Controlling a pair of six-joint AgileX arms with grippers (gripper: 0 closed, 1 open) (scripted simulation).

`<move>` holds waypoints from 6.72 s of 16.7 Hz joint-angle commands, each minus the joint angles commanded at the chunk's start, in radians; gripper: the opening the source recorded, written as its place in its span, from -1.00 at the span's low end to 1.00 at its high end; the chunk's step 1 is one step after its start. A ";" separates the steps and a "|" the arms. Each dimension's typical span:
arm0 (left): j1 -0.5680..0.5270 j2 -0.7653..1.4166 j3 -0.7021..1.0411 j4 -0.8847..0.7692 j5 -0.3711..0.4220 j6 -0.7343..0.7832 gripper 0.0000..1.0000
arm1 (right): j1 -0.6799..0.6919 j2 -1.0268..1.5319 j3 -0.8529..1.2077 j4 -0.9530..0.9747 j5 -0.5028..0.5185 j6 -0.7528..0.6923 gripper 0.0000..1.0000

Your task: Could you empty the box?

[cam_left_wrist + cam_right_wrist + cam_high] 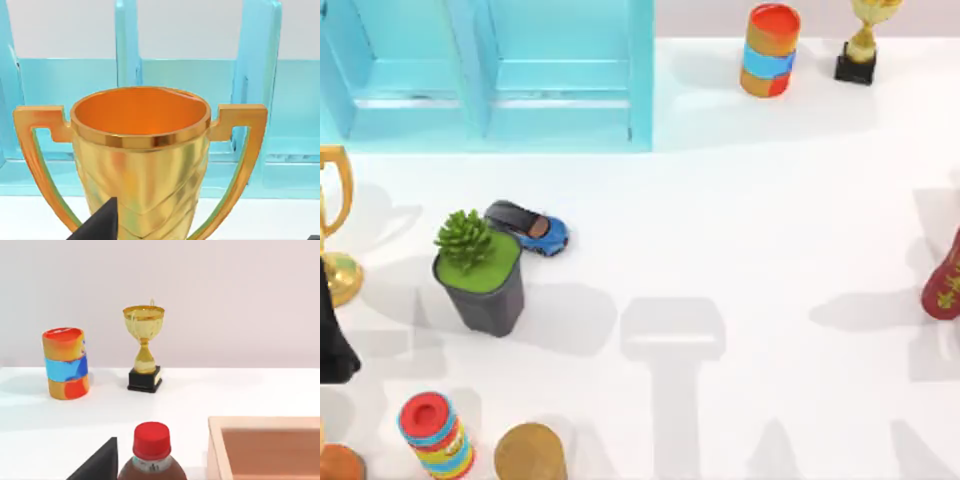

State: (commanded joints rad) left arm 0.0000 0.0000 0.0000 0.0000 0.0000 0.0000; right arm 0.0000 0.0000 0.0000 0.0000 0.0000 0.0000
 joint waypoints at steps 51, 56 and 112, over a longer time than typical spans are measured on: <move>0.000 0.000 0.000 0.000 0.000 0.000 1.00 | -0.479 1.727 0.995 -0.842 -0.010 -0.465 0.55; 0.000 0.000 0.000 0.000 0.000 0.000 1.00 | -0.479 1.727 0.995 -0.842 -0.010 -0.465 -0.21; 0.000 0.000 0.000 0.000 0.000 0.000 1.00 | 0.248 2.390 2.135 -1.317 0.003 0.277 -1.00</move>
State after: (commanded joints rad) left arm 0.0000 0.0000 0.0000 0.0000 0.0000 0.0000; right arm 0.2476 2.3902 2.1347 -1.3174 0.0028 0.2771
